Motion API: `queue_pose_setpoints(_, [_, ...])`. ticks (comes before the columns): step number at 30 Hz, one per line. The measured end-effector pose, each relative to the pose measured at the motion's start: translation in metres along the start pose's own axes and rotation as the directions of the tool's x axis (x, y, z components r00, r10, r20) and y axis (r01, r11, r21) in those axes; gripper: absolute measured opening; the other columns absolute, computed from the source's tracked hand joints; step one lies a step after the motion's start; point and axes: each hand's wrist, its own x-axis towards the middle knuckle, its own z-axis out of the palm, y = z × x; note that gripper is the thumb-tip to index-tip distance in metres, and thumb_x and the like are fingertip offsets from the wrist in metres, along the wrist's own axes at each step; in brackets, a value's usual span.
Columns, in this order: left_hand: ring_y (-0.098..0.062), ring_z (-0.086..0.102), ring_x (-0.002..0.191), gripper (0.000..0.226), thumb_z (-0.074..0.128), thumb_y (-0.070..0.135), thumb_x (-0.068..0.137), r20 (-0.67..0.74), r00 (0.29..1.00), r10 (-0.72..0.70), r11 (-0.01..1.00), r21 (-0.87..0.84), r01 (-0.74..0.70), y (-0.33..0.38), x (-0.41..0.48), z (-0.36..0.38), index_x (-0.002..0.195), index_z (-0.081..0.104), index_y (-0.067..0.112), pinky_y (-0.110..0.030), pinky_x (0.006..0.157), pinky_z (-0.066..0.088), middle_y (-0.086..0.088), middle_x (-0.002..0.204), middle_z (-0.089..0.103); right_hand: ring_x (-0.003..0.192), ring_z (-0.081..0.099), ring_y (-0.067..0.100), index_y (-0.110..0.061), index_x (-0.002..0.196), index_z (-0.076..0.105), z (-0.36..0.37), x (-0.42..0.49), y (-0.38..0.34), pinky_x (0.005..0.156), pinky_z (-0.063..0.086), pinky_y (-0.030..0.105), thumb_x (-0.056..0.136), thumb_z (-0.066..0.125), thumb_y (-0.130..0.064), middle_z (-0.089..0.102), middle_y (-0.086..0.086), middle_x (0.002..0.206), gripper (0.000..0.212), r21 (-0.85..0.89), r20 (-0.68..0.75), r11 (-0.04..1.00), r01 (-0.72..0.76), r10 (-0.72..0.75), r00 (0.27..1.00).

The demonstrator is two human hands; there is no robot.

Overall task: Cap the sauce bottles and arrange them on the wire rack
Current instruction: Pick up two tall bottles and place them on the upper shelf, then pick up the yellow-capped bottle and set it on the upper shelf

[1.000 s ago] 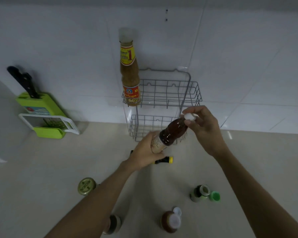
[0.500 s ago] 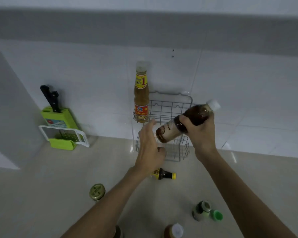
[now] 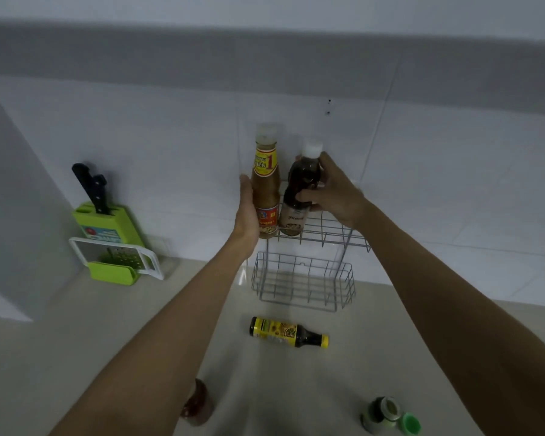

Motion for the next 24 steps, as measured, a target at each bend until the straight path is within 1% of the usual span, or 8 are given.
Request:
queue_pose_setpoints(7, [-0.023,0.062,0.113,0.069,0.010,0.061,0.097,0.036,0.999,-0.010,0.998,0.056,0.008,-0.013,0.016,-0.002,0.144,0.040,0.022,-0.038,0.090,0.055,-0.014,0.130,0.060,0.113,0.058,0.023,-0.028,0.123,0.042,0.026,0.001,0.023,0.095,0.052,0.053,0.076,0.067,-0.012,0.059,-0.001,0.116,0.057,-0.156,-0.063,0.988,-0.012,0.003,0.998])
queue_pose_setpoints(10, [-0.021,0.063,0.110,0.073,0.012,0.067,0.093,0.014,1.000,-0.022,0.998,0.056,0.021,-0.010,0.016,-0.005,0.143,0.042,0.023,-0.035,0.084,0.056,-0.010,0.126,0.061,0.118,0.051,0.014,-0.021,0.142,0.028,0.037,-0.010,0.020,0.101,0.048,0.030,0.083,0.067,-0.013,0.051,0.000,0.128,0.071,-0.175,-0.112,0.985,-0.008,-0.012,0.994])
queue_pose_setpoints(12, [-0.025,0.055,0.121,0.074,0.019,0.066,0.088,-0.107,0.994,0.030,0.991,0.130,-0.016,-0.017,0.011,-0.003,0.141,0.042,0.021,-0.040,0.097,0.048,-0.012,0.134,0.055,0.128,0.043,0.010,-0.014,0.146,0.025,0.049,-0.035,0.022,0.103,0.038,0.012,0.085,0.064,-0.008,0.044,0.003,0.141,0.073,-0.210,-0.339,0.972,0.104,-0.172,0.925])
queue_pose_setpoints(15, [-0.025,0.041,0.125,0.048,0.033,0.037,0.098,-0.376,0.902,0.214,0.914,0.403,-0.049,-0.052,-0.020,-0.004,0.131,0.046,0.005,-0.032,0.101,0.034,-0.012,0.133,0.050,0.122,0.053,0.020,-0.009,0.132,0.042,0.062,-0.083,0.067,0.105,0.043,0.029,0.084,0.055,0.000,0.054,0.008,0.130,0.051,-0.262,-0.553,0.948,0.181,-0.301,0.777])
queue_pose_setpoints(17, [-0.024,0.041,0.119,0.033,0.048,0.019,0.096,-0.358,0.880,0.314,0.828,0.557,-0.069,-0.083,-0.040,-0.008,0.125,0.048,0.005,-0.025,0.092,0.033,-0.010,0.126,0.051,0.115,0.057,0.022,-0.014,0.124,0.050,0.062,-0.107,0.115,0.099,0.048,0.037,0.085,0.054,-0.002,0.060,0.005,0.121,0.041,-0.383,-0.424,0.923,-0.031,-0.146,0.894])
queue_pose_setpoints(19, [-0.026,0.042,0.118,0.036,0.055,0.005,0.089,-0.211,0.946,0.245,0.701,0.713,-0.022,-0.120,-0.050,-0.016,0.124,0.047,0.005,-0.025,0.091,0.036,-0.011,0.126,0.049,0.123,0.052,0.027,-0.016,0.128,0.052,0.061,-0.123,0.163,0.101,0.046,0.042,0.087,0.057,-0.008,0.058,0.008,0.130,0.042,-0.592,-0.169,0.760,-0.268,0.208,0.963])
queue_pose_setpoints(21, [-0.030,0.040,0.124,0.045,0.055,0.002,0.087,-0.026,0.999,0.030,0.520,0.854,0.006,-0.153,-0.056,-0.026,0.130,0.044,0.006,-0.032,0.097,0.038,-0.014,0.133,0.045,0.129,0.043,0.031,-0.014,0.137,0.045,0.065,-0.136,0.196,0.104,0.042,0.044,0.089,0.058,-0.014,0.052,0.011,0.138,0.050,-0.743,-0.010,0.588,-0.319,0.468,0.884])
queue_pose_setpoints(24, [-0.031,0.028,0.139,0.062,0.057,0.007,0.088,0.206,0.934,-0.291,0.282,0.951,-0.122,-0.191,-0.065,-0.038,0.144,0.031,0.006,-0.037,0.113,0.030,-0.016,0.150,0.032,0.124,0.042,0.034,-0.012,0.140,0.039,0.075,-0.147,0.223,0.099,0.042,0.042,0.092,0.059,-0.020,0.050,0.013,0.136,0.053,-0.829,0.037,0.476,-0.294,0.571,0.820])
